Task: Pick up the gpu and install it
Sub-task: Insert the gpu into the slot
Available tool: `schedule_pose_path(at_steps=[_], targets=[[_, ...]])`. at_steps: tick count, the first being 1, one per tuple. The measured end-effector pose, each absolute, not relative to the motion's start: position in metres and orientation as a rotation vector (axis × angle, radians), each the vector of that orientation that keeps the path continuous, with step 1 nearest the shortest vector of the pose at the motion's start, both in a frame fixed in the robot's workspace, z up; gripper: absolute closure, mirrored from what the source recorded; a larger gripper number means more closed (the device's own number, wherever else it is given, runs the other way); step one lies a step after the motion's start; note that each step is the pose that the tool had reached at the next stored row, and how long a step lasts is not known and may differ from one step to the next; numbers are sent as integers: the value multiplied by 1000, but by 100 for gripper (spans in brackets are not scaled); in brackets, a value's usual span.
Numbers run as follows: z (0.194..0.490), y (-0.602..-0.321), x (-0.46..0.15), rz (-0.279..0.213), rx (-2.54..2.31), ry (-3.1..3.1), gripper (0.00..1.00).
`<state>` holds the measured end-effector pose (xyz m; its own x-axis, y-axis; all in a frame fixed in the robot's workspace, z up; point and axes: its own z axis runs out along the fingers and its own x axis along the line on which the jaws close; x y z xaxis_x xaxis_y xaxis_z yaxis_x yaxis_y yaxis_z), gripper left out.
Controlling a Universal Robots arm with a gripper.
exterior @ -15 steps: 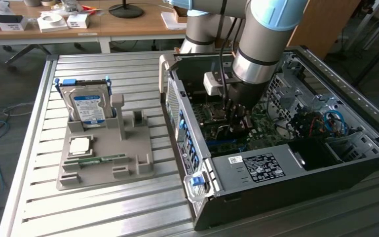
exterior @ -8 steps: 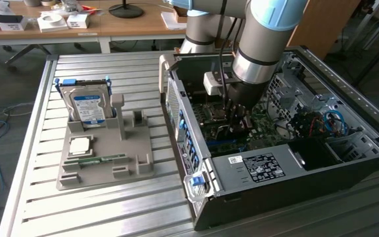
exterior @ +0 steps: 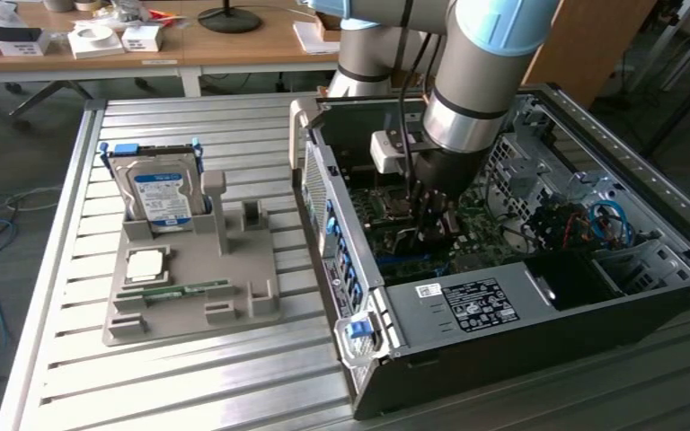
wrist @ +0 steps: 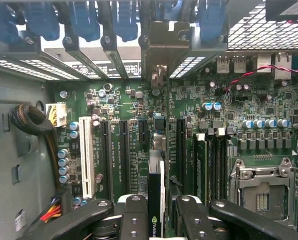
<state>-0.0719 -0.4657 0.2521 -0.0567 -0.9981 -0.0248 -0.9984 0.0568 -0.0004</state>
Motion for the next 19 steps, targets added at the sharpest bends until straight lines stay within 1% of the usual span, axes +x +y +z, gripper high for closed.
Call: schedule_pose_path(at_steps=[19], targets=[[250, -464, -72, 26, -2143, 2271, 74]])
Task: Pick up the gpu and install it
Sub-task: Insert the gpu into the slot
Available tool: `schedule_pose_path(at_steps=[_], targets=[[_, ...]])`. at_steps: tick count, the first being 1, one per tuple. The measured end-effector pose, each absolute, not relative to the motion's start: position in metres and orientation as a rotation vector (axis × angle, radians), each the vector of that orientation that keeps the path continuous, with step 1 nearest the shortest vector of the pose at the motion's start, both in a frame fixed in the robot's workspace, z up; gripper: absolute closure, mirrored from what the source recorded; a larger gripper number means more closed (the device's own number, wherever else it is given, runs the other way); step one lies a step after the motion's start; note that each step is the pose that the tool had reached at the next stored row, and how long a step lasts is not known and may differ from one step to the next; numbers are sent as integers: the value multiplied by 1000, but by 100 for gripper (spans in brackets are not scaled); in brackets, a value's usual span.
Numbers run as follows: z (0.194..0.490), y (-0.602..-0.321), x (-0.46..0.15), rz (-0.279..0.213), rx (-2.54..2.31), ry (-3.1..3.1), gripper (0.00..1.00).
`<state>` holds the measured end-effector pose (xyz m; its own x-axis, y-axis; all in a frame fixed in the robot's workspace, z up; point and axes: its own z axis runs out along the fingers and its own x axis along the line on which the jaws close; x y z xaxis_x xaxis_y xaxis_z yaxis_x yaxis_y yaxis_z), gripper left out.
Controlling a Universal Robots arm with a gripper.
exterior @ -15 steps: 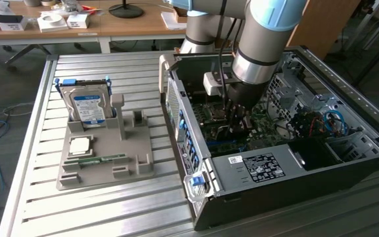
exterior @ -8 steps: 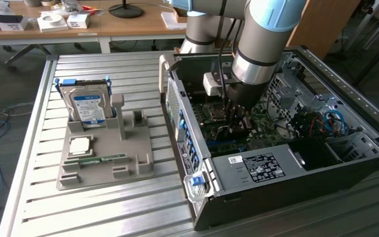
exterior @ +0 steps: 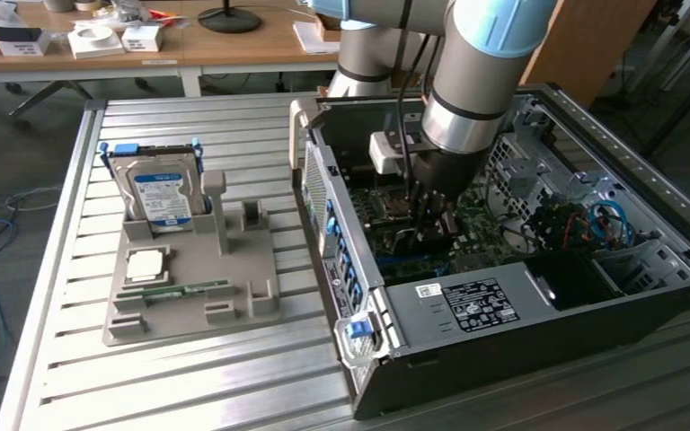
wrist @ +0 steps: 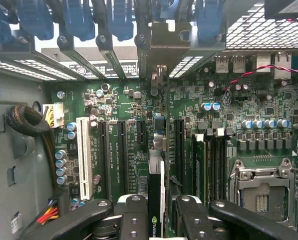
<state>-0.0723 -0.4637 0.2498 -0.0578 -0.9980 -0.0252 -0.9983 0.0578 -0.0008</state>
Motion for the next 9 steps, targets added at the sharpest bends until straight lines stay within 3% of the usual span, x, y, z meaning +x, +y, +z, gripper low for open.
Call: schedule_pose_path(at_steps=[9], targets=[[250, -461, -72, 26, -2144, 2271, 74]])
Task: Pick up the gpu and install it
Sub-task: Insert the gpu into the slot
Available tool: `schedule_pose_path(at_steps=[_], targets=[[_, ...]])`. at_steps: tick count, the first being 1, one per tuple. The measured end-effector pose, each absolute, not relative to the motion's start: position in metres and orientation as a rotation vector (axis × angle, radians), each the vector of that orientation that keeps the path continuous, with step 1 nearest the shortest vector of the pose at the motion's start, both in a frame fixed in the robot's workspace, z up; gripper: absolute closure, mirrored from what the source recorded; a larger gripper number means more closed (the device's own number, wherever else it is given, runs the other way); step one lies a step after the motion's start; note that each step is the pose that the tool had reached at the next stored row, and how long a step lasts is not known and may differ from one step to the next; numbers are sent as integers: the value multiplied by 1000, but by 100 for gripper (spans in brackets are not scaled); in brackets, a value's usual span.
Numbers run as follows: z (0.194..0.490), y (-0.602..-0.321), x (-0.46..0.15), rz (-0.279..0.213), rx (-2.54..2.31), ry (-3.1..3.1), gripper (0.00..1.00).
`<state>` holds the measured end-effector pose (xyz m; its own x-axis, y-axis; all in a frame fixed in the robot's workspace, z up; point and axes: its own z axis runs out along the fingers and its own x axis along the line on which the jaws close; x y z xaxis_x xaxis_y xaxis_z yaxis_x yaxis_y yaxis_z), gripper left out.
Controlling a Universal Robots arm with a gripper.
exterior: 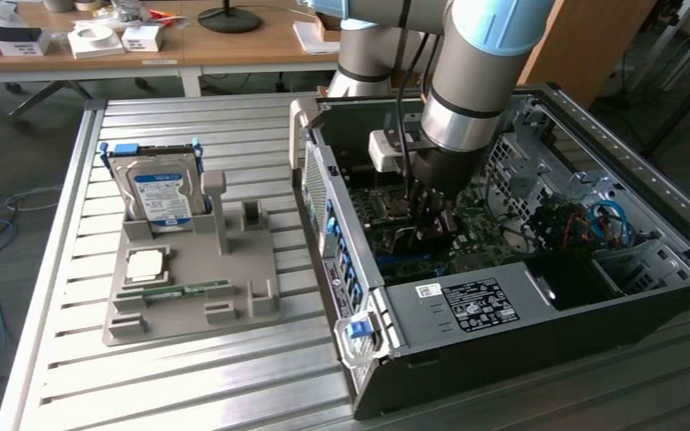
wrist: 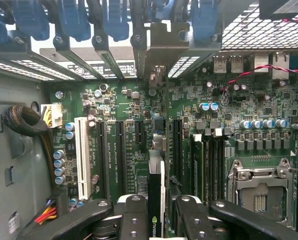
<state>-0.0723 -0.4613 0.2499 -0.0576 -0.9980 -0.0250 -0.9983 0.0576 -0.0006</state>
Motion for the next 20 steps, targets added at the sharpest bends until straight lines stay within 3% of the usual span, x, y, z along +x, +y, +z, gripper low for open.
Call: schedule_pose_path(at_steps=[20], targets=[[252, -461, -73, 22, -2146, 2259, 74]])
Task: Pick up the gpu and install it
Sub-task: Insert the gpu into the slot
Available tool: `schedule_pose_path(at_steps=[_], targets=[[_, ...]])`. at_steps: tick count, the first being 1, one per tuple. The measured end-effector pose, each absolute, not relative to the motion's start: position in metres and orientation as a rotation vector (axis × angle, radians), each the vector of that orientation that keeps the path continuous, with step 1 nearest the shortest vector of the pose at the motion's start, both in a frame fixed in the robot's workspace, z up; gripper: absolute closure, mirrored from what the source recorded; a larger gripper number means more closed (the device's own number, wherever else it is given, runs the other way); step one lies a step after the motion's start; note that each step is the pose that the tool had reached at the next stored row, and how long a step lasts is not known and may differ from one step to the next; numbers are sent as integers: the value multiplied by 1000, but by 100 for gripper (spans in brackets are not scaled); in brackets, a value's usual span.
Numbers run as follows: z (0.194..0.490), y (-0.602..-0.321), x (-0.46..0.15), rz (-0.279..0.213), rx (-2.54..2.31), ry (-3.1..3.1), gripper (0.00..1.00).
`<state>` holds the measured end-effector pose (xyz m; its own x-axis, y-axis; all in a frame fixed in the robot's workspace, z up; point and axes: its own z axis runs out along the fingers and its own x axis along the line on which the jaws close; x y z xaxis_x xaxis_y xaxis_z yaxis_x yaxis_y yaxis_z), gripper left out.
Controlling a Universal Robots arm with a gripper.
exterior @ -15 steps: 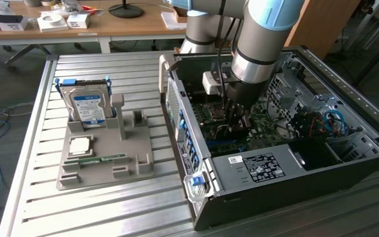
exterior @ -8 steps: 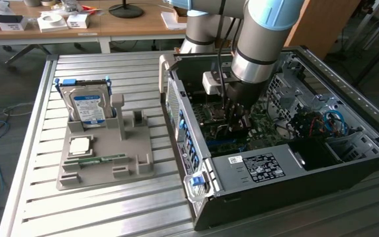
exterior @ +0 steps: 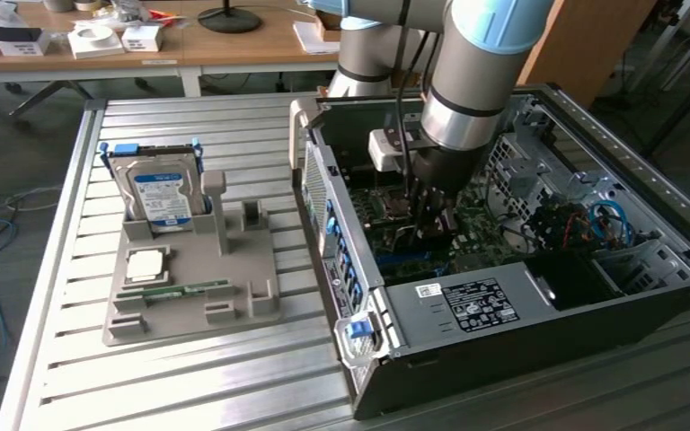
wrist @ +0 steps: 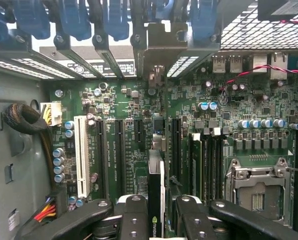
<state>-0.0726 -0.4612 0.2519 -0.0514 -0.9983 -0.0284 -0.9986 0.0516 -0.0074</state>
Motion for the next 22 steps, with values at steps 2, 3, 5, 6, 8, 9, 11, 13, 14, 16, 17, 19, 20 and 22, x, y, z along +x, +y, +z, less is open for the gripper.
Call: schedule_pose_path(at_steps=[2, 3, 5, 6, 8, 9, 11, 13, 14, 16, 17, 19, 20, 22], targets=[[252, -461, -73, 21, -2145, 2259, 74], [252, -461, -73, 21, -2145, 2259, 74], [252, -463, -74, 21, -2145, 2259, 74], [252, -463, -75, 21, -2145, 2259, 74], [252, -463, -76, 19, -2144, 2257, 74], [252, -463, -77, 19, -2144, 2257, 74], [252, -463, -77, 18, -2143, 2256, 74], [252, -463, -77, 17, -2142, 2256, 74], [252, -463, -77, 17, -2142, 2255, 74], [252, -463, -78, 17, -2142, 2255, 74], [252, -463, -78, 17, -2142, 2255, 74], [252, -463, -77, 17, -2142, 2255, 74], [252, -463, -77, 17, -2142, 2255, 74], [252, -463, -77, 17, -2142, 2255, 74]])
